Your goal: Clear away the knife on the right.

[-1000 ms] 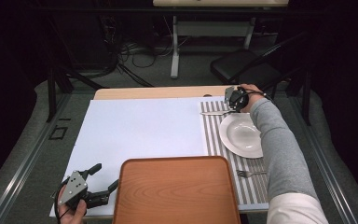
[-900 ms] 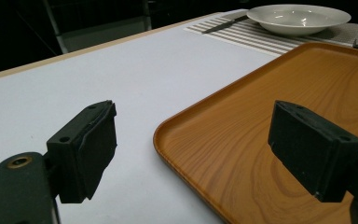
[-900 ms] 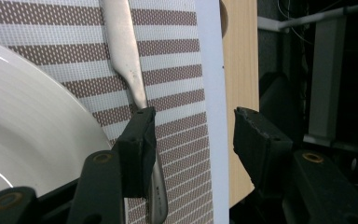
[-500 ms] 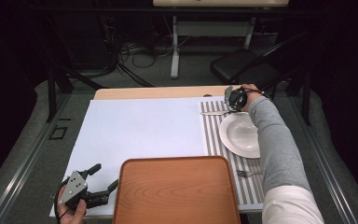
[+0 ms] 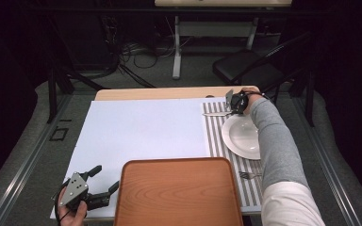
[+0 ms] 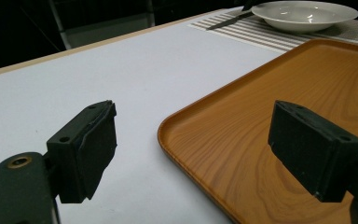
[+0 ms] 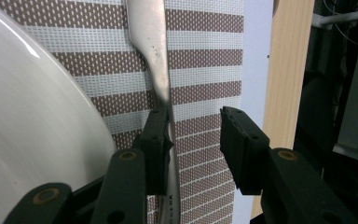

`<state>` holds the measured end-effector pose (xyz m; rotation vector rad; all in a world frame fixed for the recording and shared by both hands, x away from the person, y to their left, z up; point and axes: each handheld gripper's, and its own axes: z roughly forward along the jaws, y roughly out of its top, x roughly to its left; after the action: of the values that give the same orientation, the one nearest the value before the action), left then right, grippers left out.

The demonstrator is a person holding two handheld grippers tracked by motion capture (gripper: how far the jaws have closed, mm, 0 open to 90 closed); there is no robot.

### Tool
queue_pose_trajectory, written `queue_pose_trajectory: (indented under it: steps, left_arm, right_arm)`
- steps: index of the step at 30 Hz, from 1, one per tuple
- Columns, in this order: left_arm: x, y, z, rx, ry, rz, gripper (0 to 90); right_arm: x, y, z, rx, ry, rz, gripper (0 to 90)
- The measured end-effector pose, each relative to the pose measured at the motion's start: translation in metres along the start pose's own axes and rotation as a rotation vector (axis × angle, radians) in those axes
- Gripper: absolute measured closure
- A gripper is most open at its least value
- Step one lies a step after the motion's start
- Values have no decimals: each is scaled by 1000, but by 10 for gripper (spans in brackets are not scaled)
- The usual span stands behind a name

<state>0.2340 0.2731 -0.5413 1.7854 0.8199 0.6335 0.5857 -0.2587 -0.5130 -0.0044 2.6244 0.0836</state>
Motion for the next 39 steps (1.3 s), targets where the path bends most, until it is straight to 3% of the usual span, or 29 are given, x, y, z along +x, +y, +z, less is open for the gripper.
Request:
queue_pose_trajectory:
  steps: [15, 27, 29, 39]
  left_arm:
    - [-1, 0, 1, 4, 3, 0, 157]
    - [-1, 0, 1, 1, 1, 0, 157]
    - [-1, 0, 2, 2, 0, 0, 157]
    - [-1, 0, 2, 1, 0, 1, 157]
  right_arm:
    - [-1, -3, 10, 15, 37, -6, 626]
    - [-1, -6, 13, -7, 47, 1, 635]
    - [-2, -6, 11, 23, 65, -3, 642]
    - [-2, -8, 14, -28, 71, 25, 636]
